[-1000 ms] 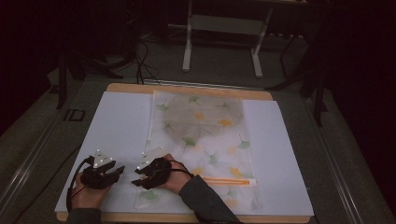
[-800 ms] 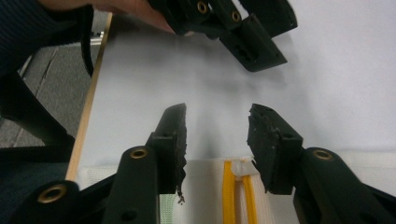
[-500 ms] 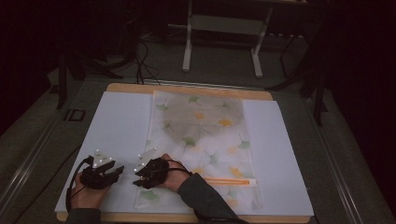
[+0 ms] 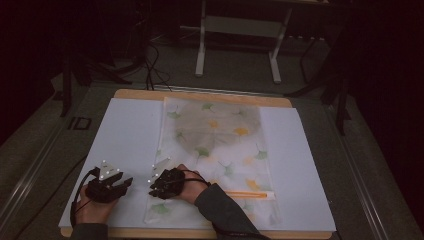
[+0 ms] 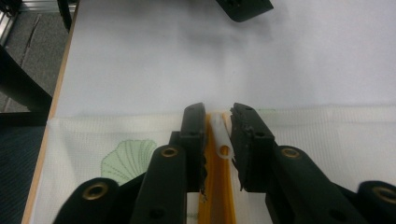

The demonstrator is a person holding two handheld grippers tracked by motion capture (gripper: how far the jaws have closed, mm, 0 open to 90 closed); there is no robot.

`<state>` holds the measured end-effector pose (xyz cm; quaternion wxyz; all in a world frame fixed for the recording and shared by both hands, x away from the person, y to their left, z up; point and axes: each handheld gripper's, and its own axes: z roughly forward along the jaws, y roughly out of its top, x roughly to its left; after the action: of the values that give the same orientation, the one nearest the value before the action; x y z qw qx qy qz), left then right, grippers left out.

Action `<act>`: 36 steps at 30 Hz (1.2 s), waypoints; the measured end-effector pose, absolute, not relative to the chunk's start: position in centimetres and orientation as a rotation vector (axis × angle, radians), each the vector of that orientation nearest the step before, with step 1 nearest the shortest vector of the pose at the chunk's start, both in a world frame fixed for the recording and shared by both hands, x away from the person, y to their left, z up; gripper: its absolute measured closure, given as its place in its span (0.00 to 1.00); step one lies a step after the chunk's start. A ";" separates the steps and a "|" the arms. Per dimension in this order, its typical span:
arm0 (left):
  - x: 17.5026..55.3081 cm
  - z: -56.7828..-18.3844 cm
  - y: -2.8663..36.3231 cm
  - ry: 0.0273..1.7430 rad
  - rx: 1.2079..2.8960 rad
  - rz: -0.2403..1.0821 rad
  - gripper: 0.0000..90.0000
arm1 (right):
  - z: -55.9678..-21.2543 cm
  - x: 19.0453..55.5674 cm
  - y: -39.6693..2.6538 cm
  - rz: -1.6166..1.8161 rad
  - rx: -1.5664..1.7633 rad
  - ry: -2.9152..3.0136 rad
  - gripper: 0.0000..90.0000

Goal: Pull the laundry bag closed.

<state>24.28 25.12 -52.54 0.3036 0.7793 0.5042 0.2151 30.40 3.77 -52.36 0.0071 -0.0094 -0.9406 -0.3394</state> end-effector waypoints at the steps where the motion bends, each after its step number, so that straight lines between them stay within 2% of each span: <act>1: 24.3 -52.5 25.1 1.337 2.065 0.568 0.63 | -52.3 30.4 3.7 -1.052 -0.038 -2.942 0.87; 6: 24.3 -52.5 25.1 1.336 2.068 0.570 0.63 | -52.5 30.6 3.4 -1.002 -0.040 -2.951 0.92; 11: 24.3 -52.5 25.1 1.336 2.066 0.571 0.63 | -52.5 30.6 3.4 -0.993 -0.042 -2.948 0.92; 19: 24.2 -52.5 25.1 1.334 2.069 0.575 0.63 | -52.2 30.4 3.2 -0.941 0.000 -2.981 0.90; 22: 24.3 -52.5 25.0 1.333 2.070 0.574 0.63 | -52.2 30.5 3.3 -0.939 0.000 -2.983 0.87; 30: 24.2 -52.6 25.0 1.332 2.068 0.571 0.63 | -52.1 30.7 4.0 -0.884 0.003 -2.979 0.87; 36: 24.2 -52.6 24.9 1.328 2.069 0.563 0.63 | -52.0 31.3 4.3 -0.837 -0.056 -2.951 0.92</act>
<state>24.22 24.94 -52.56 0.3046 0.7813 0.5015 0.2127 31.30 4.26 -51.98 0.0368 -0.0181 -0.9613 -0.2725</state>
